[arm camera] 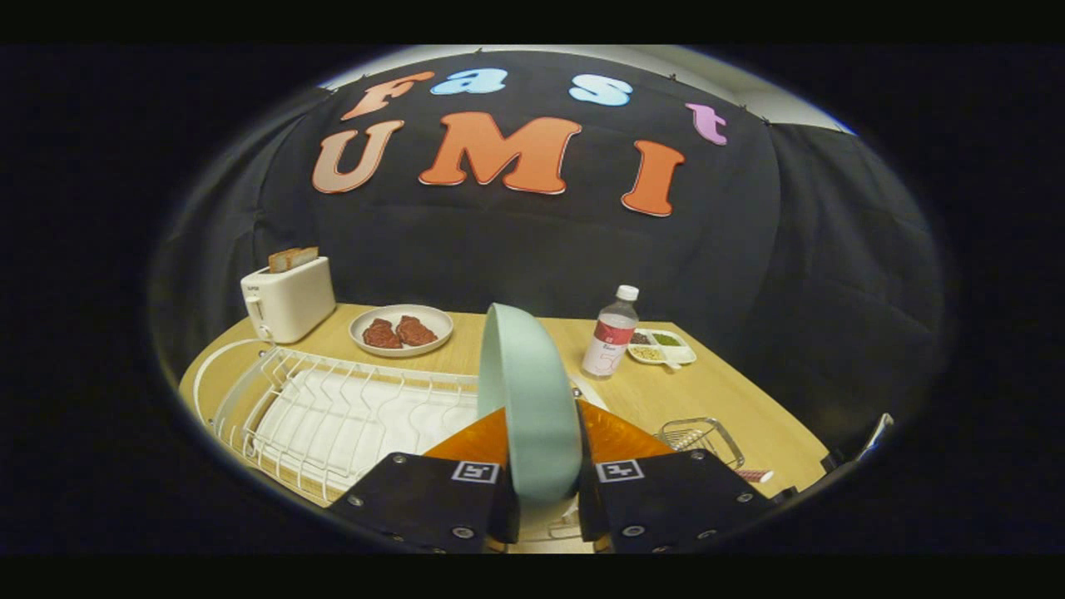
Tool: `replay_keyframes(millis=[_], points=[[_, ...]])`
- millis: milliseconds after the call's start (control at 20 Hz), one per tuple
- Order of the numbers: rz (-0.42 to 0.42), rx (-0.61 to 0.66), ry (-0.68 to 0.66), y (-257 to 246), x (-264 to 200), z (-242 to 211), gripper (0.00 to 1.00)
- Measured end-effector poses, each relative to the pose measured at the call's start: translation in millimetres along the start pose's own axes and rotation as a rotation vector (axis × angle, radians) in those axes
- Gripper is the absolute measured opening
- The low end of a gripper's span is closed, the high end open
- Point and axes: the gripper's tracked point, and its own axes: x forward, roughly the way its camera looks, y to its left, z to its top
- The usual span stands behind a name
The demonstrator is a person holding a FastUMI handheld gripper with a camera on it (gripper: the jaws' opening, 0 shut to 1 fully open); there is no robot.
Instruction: Take the plate from the dish rack, then take the spoon from the basket and place it into the plate.
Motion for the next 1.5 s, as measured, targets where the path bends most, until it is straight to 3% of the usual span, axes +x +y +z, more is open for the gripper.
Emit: replay_keyframes(millis=[800, 1200, 1500], points=[[-0.011, 0.072, -0.042, -27.6, -22.3, 23.0, 0.25], [0.147, 0.252, -0.025, -44.1, -79.4, 13.2, 0.25], [0.276, 0.391, 0.015, -59.9, -135.8, -25.0, 0.25]])
